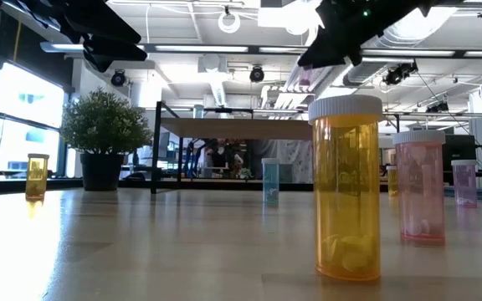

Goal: Pick and place medicine bottles onto shelf by color
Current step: Put the top left purple pill bottle on the shelf

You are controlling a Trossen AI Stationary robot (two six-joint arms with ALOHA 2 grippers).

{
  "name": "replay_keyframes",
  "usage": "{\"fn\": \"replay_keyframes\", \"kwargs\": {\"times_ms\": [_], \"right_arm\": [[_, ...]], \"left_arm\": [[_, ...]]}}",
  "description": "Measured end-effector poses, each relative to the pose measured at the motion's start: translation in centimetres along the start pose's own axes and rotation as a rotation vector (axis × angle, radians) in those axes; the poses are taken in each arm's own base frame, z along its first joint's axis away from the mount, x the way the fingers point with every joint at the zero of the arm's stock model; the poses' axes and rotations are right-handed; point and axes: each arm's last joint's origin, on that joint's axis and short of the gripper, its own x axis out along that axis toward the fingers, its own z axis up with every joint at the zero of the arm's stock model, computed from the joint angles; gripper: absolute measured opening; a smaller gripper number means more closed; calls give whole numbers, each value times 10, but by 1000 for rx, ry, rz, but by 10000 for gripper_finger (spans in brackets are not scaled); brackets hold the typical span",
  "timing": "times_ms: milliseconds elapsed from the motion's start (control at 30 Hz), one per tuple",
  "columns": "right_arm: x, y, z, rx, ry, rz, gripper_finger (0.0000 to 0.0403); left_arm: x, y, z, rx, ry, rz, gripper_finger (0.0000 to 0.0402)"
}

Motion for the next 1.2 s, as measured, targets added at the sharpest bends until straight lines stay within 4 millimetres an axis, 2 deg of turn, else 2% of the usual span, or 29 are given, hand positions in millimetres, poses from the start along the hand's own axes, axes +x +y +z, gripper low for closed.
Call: {"fn": "replay_keyframes", "kwargs": {"times_ms": [133, 300, 400, 500, 733, 1200], "right_arm": [[2, -22, 14, 39, -17, -73, 97], [4, -45, 19, 77, -22, -160, 97], [6, -55, 16, 118, -20, -183, 97], [10, -64, 5, 151, -5, -206, 97], [16, -72, -6, 130, 34, -219, 97], [51, -87, -26, 151, 136, -266, 97]], "left_arm": [[0, 0, 0, 0, 0, 0, 182], [0, 0, 0, 0, 0, 0, 182], [0, 0, 0, 0, 0, 0, 182], [0, 0, 0, 0, 0, 0, 182], [0, 0, 0, -1, -1, 0, 182], [0, 0, 0, -1, -1, -1, 182]]}}
